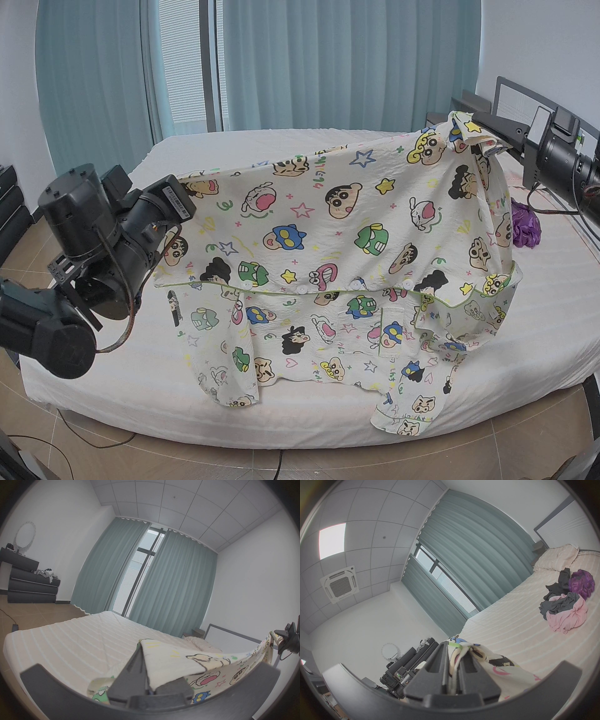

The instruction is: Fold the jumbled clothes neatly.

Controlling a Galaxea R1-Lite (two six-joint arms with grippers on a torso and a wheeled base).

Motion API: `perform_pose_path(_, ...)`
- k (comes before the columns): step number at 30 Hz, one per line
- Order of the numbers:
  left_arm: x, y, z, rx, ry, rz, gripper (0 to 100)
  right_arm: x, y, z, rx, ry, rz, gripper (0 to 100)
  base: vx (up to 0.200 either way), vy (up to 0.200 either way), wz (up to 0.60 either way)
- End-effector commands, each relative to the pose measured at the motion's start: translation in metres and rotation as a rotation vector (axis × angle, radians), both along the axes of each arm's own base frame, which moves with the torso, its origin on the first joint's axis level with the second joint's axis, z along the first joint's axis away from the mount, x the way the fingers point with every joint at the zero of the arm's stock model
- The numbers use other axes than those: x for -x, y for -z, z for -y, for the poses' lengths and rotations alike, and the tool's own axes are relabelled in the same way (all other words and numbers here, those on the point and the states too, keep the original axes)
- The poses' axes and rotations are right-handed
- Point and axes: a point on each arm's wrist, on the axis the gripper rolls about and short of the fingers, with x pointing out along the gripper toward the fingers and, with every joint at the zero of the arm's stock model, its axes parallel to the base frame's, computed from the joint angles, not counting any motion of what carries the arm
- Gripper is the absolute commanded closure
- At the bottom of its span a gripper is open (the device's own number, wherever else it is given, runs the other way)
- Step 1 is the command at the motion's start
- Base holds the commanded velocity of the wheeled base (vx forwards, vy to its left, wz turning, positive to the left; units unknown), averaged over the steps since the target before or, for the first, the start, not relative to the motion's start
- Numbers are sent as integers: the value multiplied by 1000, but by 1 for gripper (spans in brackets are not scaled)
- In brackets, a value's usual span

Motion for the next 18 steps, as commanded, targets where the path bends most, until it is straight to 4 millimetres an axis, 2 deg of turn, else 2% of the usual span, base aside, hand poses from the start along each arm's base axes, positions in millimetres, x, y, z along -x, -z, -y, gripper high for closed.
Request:
perform_pose_path(1,-28,21,7,-27,-21,-54,100,-24,17,1,13,28,-49,100,200,0,0)
perform_pose_path(9,-53,44,16,-51,-33,-103,100,-40,31,1,21,42,-78,100,200,0,0)
perform_pose_path(14,-67,71,19,-86,-40,-173,100,-54,46,-1,35,45,-126,100,200,0,0)
perform_pose_path(18,-74,90,21,-107,-45,-218,100,-66,59,-3,44,48,-164,100,0,0,0)
